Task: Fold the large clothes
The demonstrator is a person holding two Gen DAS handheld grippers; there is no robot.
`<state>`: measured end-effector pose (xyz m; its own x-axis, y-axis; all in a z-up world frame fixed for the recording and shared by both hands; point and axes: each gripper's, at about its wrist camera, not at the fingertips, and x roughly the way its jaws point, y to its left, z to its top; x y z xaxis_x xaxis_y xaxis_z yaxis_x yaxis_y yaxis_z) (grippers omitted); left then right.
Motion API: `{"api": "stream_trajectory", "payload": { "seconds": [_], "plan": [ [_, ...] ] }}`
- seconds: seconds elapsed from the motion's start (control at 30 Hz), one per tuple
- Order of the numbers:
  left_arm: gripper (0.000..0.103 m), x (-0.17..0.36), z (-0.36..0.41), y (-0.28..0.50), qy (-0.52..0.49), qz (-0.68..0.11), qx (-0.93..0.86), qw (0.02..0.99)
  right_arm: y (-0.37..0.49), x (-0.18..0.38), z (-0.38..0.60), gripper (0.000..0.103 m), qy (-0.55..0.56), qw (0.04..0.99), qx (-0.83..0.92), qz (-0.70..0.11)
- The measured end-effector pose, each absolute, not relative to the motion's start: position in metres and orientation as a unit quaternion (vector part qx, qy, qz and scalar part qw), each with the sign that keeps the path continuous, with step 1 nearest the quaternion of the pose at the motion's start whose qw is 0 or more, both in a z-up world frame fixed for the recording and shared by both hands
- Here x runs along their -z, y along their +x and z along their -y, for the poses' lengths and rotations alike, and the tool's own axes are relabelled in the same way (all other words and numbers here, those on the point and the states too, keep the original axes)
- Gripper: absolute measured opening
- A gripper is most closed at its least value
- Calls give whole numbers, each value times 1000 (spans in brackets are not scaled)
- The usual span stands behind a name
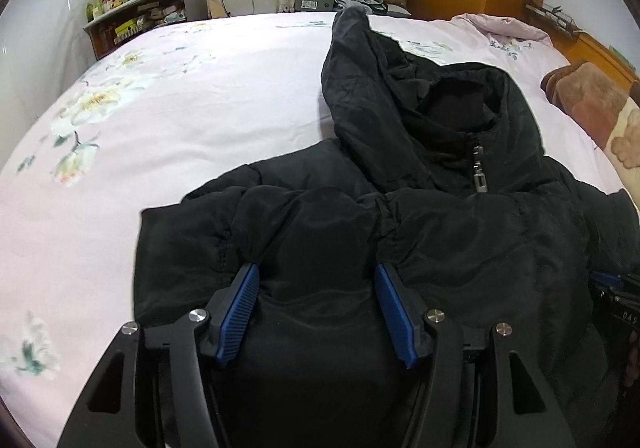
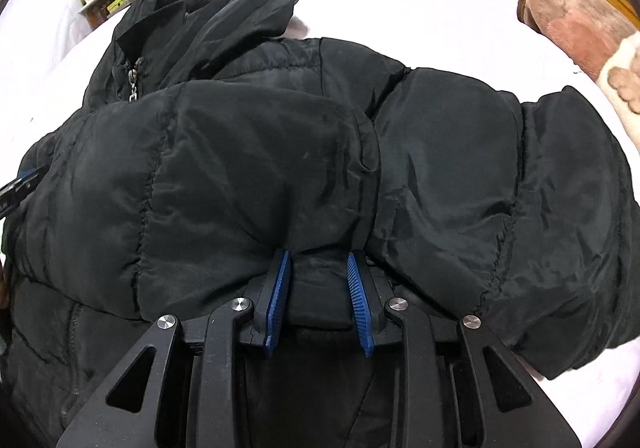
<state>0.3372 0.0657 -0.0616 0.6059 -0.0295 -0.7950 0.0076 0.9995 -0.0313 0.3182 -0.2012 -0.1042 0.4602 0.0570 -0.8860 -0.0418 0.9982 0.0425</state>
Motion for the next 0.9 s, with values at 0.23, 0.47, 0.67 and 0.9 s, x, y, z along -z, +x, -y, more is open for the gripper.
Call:
{"api": "stream_trajectory", "payload": {
  "seconds": [0.23,0.47,0.67,0.9],
  "plan": [
    [61,22,-65,277,-43,-416,35,908,260,61,222,32,41,877,-16,-479],
    [63,10,-43,217,-48,-417,58,906,190,41,275,48,115,881,15,-459],
    [63,3,-7,188,-20,-428,83,900,152,33,325,48,139,877,70,-454],
    [63,-17,21,180,-6,-415,107,904,127,27,378,52,178,875,115,-436]
  ]
}}
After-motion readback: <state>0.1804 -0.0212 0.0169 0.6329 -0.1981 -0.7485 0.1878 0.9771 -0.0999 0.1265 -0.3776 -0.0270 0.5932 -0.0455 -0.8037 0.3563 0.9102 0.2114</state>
